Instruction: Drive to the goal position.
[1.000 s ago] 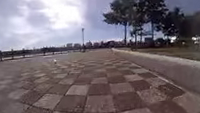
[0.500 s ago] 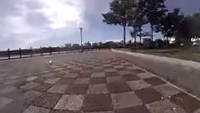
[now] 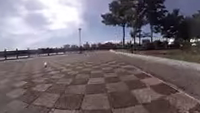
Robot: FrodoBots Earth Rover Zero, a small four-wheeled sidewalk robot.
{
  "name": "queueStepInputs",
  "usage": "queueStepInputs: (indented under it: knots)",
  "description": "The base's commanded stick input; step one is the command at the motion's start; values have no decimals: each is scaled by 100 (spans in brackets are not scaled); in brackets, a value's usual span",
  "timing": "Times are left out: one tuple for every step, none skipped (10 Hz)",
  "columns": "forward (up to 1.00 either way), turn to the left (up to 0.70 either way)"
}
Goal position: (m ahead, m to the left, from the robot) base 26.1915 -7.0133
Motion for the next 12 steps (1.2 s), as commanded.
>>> queueStepInputs:
  knots:
    - [70,0]
    - [70,0]
    - [70,0]
    - [70,0]
    - [70,0]
    - [70,0]
    - [70,0]
    - [70,0]
    - [70,0]
    - [70,0]
    - [70,0]
    - [70,0]
